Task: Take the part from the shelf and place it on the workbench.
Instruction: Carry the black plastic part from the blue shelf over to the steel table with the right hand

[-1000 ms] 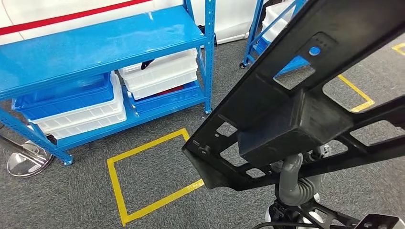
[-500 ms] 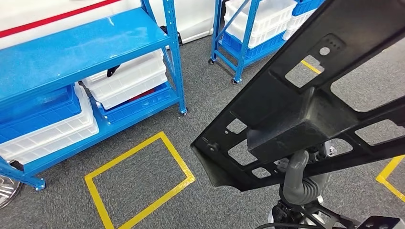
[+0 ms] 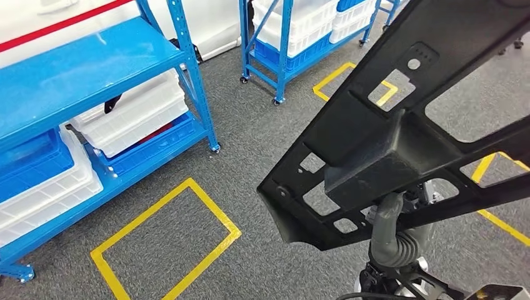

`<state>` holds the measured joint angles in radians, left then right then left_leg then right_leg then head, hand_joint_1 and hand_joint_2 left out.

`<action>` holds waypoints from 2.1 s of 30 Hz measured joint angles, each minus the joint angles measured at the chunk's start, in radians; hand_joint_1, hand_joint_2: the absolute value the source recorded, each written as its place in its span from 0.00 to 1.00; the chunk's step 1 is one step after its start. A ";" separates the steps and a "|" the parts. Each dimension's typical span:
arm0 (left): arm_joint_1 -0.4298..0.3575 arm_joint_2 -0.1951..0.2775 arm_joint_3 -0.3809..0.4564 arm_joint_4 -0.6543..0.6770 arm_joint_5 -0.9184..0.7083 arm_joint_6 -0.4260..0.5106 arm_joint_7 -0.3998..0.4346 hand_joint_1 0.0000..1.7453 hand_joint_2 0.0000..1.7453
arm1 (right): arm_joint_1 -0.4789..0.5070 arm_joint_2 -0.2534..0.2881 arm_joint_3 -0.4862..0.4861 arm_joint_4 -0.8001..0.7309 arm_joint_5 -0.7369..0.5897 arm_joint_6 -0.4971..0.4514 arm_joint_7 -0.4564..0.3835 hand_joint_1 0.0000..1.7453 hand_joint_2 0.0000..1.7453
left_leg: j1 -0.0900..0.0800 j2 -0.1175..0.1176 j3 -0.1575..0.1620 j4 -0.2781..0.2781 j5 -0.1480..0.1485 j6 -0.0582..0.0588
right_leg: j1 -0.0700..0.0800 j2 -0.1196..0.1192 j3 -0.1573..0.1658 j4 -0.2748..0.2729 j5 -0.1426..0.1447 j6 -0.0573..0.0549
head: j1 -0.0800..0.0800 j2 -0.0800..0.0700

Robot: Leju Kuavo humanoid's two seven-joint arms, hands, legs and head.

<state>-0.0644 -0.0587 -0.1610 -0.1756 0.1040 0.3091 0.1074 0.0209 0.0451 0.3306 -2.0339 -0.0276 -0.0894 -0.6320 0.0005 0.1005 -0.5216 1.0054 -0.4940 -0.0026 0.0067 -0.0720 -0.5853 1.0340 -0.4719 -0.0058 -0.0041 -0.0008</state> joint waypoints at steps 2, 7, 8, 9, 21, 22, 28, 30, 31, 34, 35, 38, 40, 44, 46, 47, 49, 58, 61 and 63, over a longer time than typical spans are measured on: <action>-0.001 0.000 0.000 0.000 0.000 -0.002 0.004 0.00 1.00 | 0.006 0.000 0.000 0.000 0.002 0.000 -0.002 1.00 1.00 | 0.000 0.005 0.002 0.001 -0.005 -0.010 | -0.004 0.022 -0.004 -0.004 0.006 -0.011 | 0.000 0.000; -0.002 -0.002 0.000 0.000 0.005 -0.009 0.012 0.00 1.00 | 0.016 -0.001 0.000 -0.001 0.009 -0.001 -0.005 1.00 1.00 | 0.007 -0.092 -0.101 0.240 -0.137 -0.023 | -0.008 0.074 -0.012 -0.009 0.017 -0.033 | -0.001 0.000; -0.004 -0.002 0.000 0.000 0.007 -0.009 0.016 0.00 1.00 | 0.020 -0.001 0.000 0.000 0.011 -0.001 -0.005 1.00 1.00 | 0.007 -0.094 -0.121 0.285 -0.145 -0.023 | -0.006 0.086 -0.012 -0.009 0.018 -0.034 | -0.001 0.000; -0.006 -0.003 0.000 0.000 0.010 -0.007 0.021 0.00 1.00 | 0.023 -0.001 0.000 0.000 0.012 -0.001 -0.005 1.00 1.00 | 0.007 -0.095 -0.124 0.291 -0.133 -0.022 | -0.005 0.100 -0.011 -0.008 0.018 -0.034 | -0.001 0.000; 0.000 -0.029 0.003 0.000 0.014 0.046 0.048 0.00 1.00 | 0.048 -0.012 -0.002 0.013 0.002 -0.019 -0.006 1.00 1.00 | 0.008 -0.112 0.000 -0.012 0.009 0.025 | -0.012 0.101 -0.102 0.144 -0.052 0.012 | 0.006 0.000; 0.001 -0.029 0.003 0.000 0.012 0.055 0.043 0.00 1.00 | 0.047 -0.012 -0.002 0.019 -0.002 -0.017 -0.006 1.00 1.00 | 0.006 -0.096 -0.001 -0.011 0.008 0.026 | -0.015 0.088 -0.134 0.210 -0.080 0.016 | 0.006 0.000; 0.002 -0.030 0.003 0.000 0.010 0.081 -0.001 0.00 1.00 | 0.030 -0.012 -0.002 0.050 -0.029 0.012 -0.004 1.00 1.00 | 0.002 -0.027 0.006 -0.009 -0.003 0.012 | -0.024 0.023 -0.040 0.052 0.006 0.021 | 0.006 0.000; 0.003 -0.029 0.003 0.000 0.011 0.079 -0.009 0.00 1.00 | 0.024 -0.012 -0.002 0.057 -0.035 0.021 -0.005 1.00 1.00 | -0.003 -0.013 0.010 -0.009 -0.008 0.002 | -0.015 0.008 -0.017 0.004 0.008 0.012 | 0.006 0.000; 0.003 -0.028 0.003 0.000 0.012 0.080 -0.012 0.00 1.00 | 0.023 -0.012 -0.002 0.059 -0.037 0.023 -0.005 1.00 1.00 | -0.004 -0.006 0.012 -0.009 -0.009 -0.003 | -0.012 0.019 -0.019 0.003 0.009 0.006 | 0.005 0.000; 0.001 -0.027 0.003 0.000 0.010 0.111 -0.032 0.00 1.00 | 0.019 -0.011 -0.002 0.066 -0.043 0.037 -0.008 1.00 1.00 | 0.002 -0.029 0.003 0.018 -0.036 -0.017 | -0.016 0.047 -0.020 -0.003 0.014 -0.012 | 0.005 0.000; 0.001 -0.027 0.004 0.000 0.010 0.124 -0.041 0.00 1.00 | 0.016 -0.010 -0.002 0.068 -0.045 0.044 -0.009 1.00 1.00 | 0.005 -0.053 -0.015 0.062 -0.063 -0.020 | -0.019 0.055 -0.019 -0.006 0.015 -0.018 | 0.005 0.000; 0.000 -0.028 0.004 0.000 0.011 0.126 -0.062 0.00 1.00 | 0.009 -0.005 -0.003 0.075 -0.047 0.054 -0.010 1.00 1.00 | 0.007 -0.091 -0.111 0.263 -0.149 -0.022 | -0.015 0.086 -0.019 -0.006 0.016 -0.027 | 0.004 0.000; -0.003 -0.026 0.004 0.000 0.013 0.104 -0.072 0.00 1.00 | 0.009 0.000 -0.003 0.077 -0.047 0.055 -0.008 1.00 1.00 | 0.007 -0.094 -0.130 0.289 -0.131 -0.020 | -0.012 0.113 -0.017 -0.005 0.016 -0.027 | 0.005 0.000; 0.002 -0.013 0.008 0.000 0.021 0.074 -0.082 0.00 1.00 | 0.008 0.012 -0.003 0.078 -0.053 0.064 -0.003 1.00 1.00 | 0.013 -0.170 -0.037 0.051 0.001 -0.010 | -0.012 0.170 -0.019 0.003 0.015 -0.019 | 0.005 0.000; 0.002 -0.010 0.010 0.000 0.021 0.070 -0.082 0.00 1.00 | 0.004 0.017 -0.003 0.079 -0.060 0.079 -0.002 1.00 1.00 | 0.013 -0.193 -0.026 0.015 0.002 -0.006 | -0.016 0.192 -0.031 0.006 0.019 -0.007 | 0.005 0.000; 0.001 -0.009 0.010 0.000 0.021 0.070 -0.080 0.00 1.00 | 0.003 0.019 -0.003 0.080 -0.063 0.086 -0.003 1.00 1.00 | 0.013 -0.183 -0.024 0.010 0.003 -0.002 | -0.018 0.203 -0.035 0.004 0.023 0.000 | 0.005 0.000; 0.000 -0.007 0.010 0.000 0.018 0.070 -0.076 0.00 1.00 | -0.003 0.022 -0.003 0.085 -0.070 0.099 -0.003 1.00 1.00 | 0.013 -0.158 -0.019 -0.001 0.010 0.010 | -0.017 0.178 -0.044 0.017 0.014 0.011 | 0.007 0.000; 0.004 -0.005 0.010 0.001 -0.004 0.071 -0.059 0.00 1.00 | -0.025 0.033 -0.008 0.122 -0.075 0.127 0.000 1.00 1.00 | 0.006 -0.041 -0.001 -0.008 -0.002 0.016 | -0.017 0.034 -0.063 0.077 0.006 0.022 | 0.009 0.000; 0.003 -0.005 0.009 0.001 -0.010 0.071 -0.057 0.00 1.00 | -0.028 0.036 -0.009 0.127 -0.075 0.128 0.000 1.00 1.00 | 0.001 -0.015 0.008 -0.008 -0.011 0.001 | -0.001 0.007 -0.023 -0.002 0.015 0.007 | 0.009 0.000; 0.000 -0.005 0.008 0.000 -0.012 0.070 -0.056 0.00 1.00 | -0.027 0.039 -0.010 0.129 -0.073 0.127 -0.001 1.00 1.00 | 0.002 -0.003 0.014 -0.008 -0.018 -0.009 | -0.002 0.029 -0.023 -0.008 0.017 -0.003 | 0.009 0.000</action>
<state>-0.0644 -0.0635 -0.1527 -0.1752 0.0916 0.3789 0.0513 -0.0059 0.0836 0.3204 -1.9054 -0.1005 0.0373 -0.6326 0.0021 0.0977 -0.5079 0.9978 -0.5125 -0.0113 0.0047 -0.0429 -0.6085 1.0260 -0.4548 -0.0090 0.0049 -0.0008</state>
